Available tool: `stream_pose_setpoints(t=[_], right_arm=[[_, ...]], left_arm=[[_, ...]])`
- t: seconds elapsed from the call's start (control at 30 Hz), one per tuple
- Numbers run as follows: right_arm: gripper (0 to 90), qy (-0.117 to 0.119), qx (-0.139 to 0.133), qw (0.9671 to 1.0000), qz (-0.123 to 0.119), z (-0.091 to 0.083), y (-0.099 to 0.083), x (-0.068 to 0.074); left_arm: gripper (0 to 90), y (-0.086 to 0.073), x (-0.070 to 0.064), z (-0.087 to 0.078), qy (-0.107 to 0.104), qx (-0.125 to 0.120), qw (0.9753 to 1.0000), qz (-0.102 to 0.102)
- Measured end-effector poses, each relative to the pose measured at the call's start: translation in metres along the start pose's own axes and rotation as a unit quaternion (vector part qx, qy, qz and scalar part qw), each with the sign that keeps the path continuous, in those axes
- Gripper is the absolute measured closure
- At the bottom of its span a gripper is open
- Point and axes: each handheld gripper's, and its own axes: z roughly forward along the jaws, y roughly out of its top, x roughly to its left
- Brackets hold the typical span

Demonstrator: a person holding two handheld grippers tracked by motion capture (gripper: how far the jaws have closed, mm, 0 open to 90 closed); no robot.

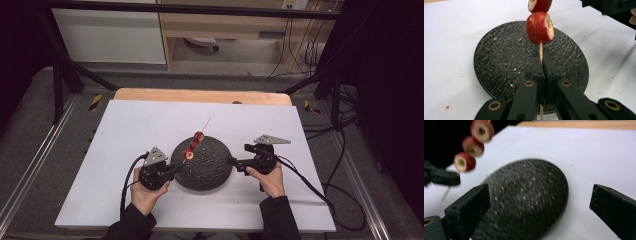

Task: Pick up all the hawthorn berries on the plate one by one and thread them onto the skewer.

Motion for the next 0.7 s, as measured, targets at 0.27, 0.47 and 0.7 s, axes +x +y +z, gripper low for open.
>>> stream_pose_setpoints(t=[0.27, 0.47, 0.7], right_arm=[[0.5, -0.027, 0.046, 0.9981, -0.033, -0.011, -0.022, -0.012], [0.5, -0.042, 0.074, 0.9954, -0.044, -0.026, -0.041, -0.023], [0.5, -0.047, 0.080, 0.9943, -0.052, -0.043, -0.057, -0.035]], left_arm=[[88.6, 0.004, -0.001, -0.001, -0.002, 0.017, 0.9998, 0.012], [88.6, 0.011, 0.001, 0.002, 0.004, 0.043, 0.9988, 0.022], [88.5, 0.013, 0.002, 0.012, 0.012, 0.077, 0.9965, 0.028]])
